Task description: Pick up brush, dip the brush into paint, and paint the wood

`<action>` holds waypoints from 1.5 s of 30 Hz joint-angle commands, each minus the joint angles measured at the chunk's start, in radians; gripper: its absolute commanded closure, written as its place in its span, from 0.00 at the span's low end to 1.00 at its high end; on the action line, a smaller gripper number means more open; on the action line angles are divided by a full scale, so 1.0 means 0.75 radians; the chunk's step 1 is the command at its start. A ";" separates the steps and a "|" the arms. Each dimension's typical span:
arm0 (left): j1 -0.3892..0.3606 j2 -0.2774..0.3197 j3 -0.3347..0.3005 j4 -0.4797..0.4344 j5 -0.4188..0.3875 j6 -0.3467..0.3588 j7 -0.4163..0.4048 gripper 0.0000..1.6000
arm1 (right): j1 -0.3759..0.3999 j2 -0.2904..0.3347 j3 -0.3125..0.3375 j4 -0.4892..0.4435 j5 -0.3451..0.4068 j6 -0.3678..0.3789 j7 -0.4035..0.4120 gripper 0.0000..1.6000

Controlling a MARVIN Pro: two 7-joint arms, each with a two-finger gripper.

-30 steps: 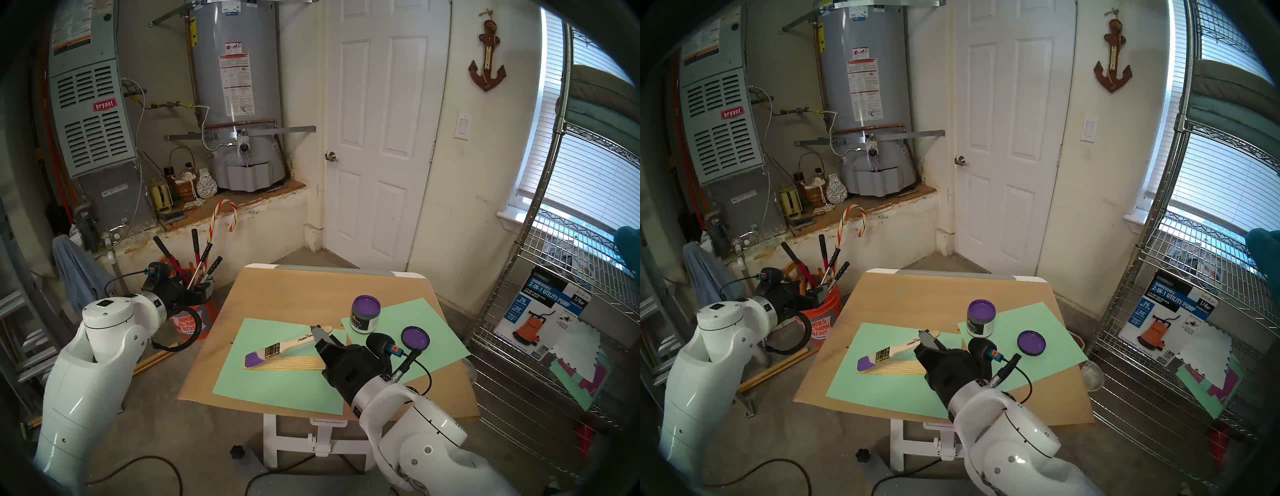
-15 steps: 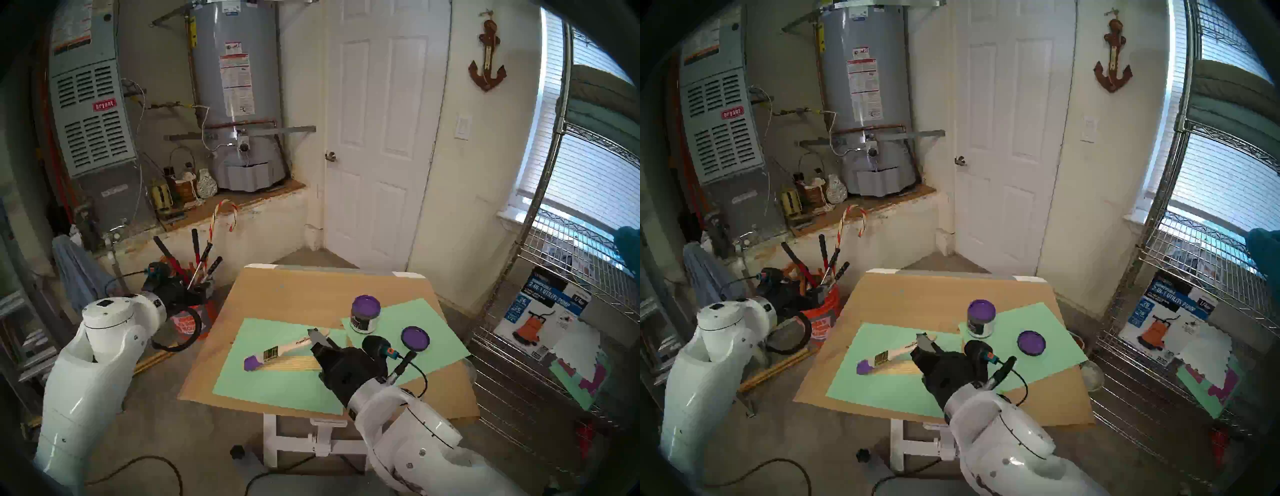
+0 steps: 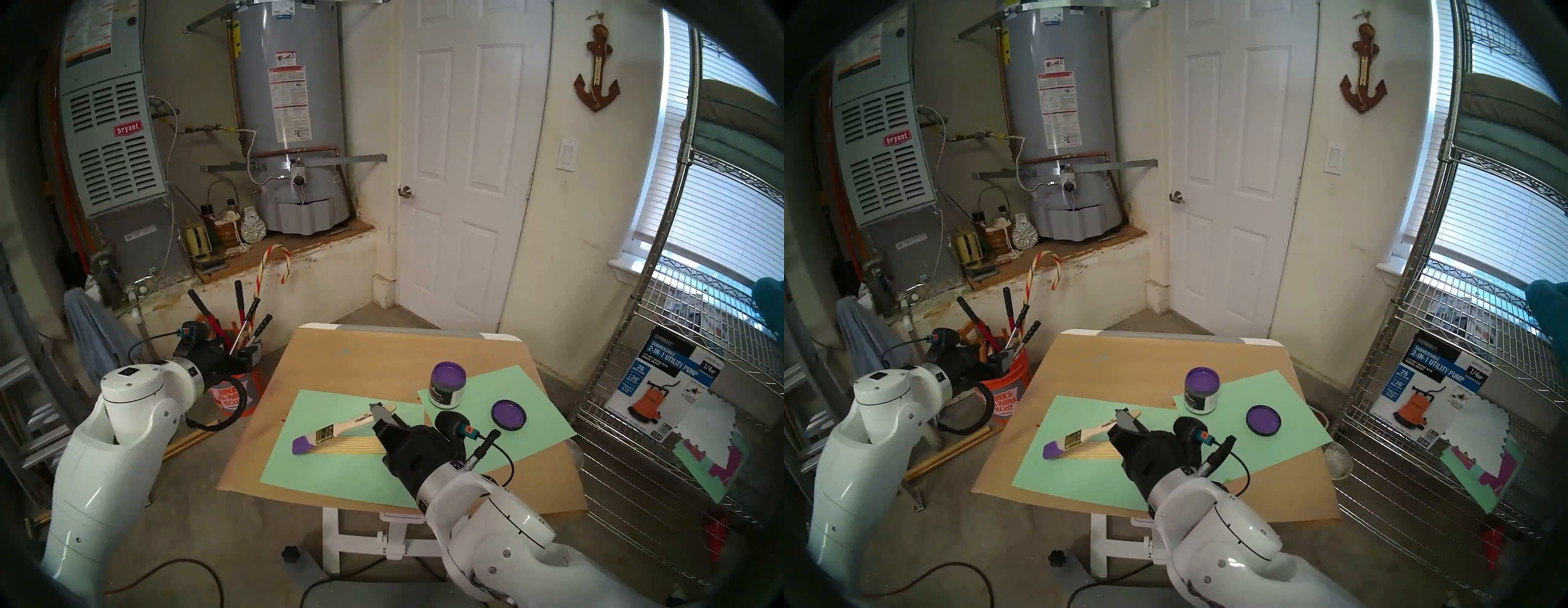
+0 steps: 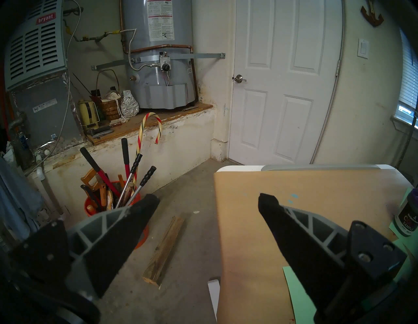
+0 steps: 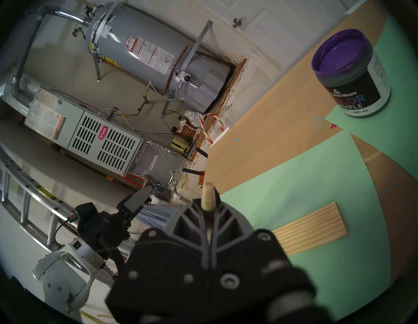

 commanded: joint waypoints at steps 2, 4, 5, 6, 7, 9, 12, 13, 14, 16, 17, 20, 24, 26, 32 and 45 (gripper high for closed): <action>-0.006 0.001 -0.015 -0.023 -0.003 -0.004 0.002 0.00 | 0.080 -0.009 -0.046 -0.001 0.012 -0.052 -0.025 1.00; -0.006 0.001 -0.015 -0.023 -0.003 -0.004 0.002 0.00 | 0.088 -0.005 -0.056 0.002 0.016 -0.064 -0.033 1.00; -0.006 0.001 -0.015 -0.023 -0.003 -0.004 0.002 0.00 | 0.090 -0.005 -0.059 0.003 0.017 -0.068 -0.036 1.00; -0.006 0.001 -0.015 -0.023 -0.003 -0.004 0.002 0.00 | 0.094 -0.002 -0.064 0.004 0.018 -0.072 -0.041 1.00; -0.006 0.001 -0.015 -0.023 -0.003 -0.004 0.002 0.00 | 0.099 0.000 -0.069 0.006 0.020 -0.078 -0.045 1.00; -0.006 0.001 -0.015 -0.023 -0.003 -0.004 0.003 0.00 | 0.105 0.002 -0.077 0.010 0.021 -0.087 -0.054 1.00; -0.006 0.001 -0.015 -0.023 -0.003 -0.004 0.003 0.00 | 0.116 0.009 -0.091 0.015 0.025 -0.100 -0.066 1.00; -0.006 0.001 -0.015 -0.023 -0.003 -0.004 0.003 0.00 | 0.120 0.012 -0.095 0.016 0.027 -0.104 -0.068 1.00; -0.006 0.001 -0.015 -0.023 -0.003 -0.004 0.003 0.00 | 0.123 0.014 -0.099 0.017 0.028 -0.109 -0.070 1.00; -0.006 0.001 -0.015 -0.023 -0.003 -0.004 0.003 0.00 | 0.130 0.018 -0.107 0.018 0.029 -0.117 -0.078 1.00; -0.006 0.001 -0.015 -0.023 -0.003 -0.004 0.003 0.00 | 0.133 0.020 -0.111 0.018 0.030 -0.121 -0.081 1.00; -0.006 0.001 -0.015 -0.023 -0.003 -0.004 0.003 0.00 | 0.140 0.022 -0.118 0.020 0.031 -0.131 -0.093 1.00; -0.006 0.001 -0.015 -0.023 -0.003 -0.004 0.003 0.00 | 0.154 0.023 -0.131 0.028 0.031 -0.142 -0.112 1.00; -0.006 0.001 -0.015 -0.023 -0.003 -0.004 0.003 0.00 | 0.159 0.023 -0.136 0.031 0.033 -0.147 -0.120 1.00; -0.006 0.001 -0.015 -0.023 -0.003 -0.004 0.003 0.00 | 0.172 0.023 -0.149 0.045 0.044 -0.157 -0.138 1.00; -0.006 0.001 -0.015 -0.023 -0.003 -0.004 0.003 0.00 | 0.181 0.027 -0.159 0.054 0.043 -0.167 -0.174 1.00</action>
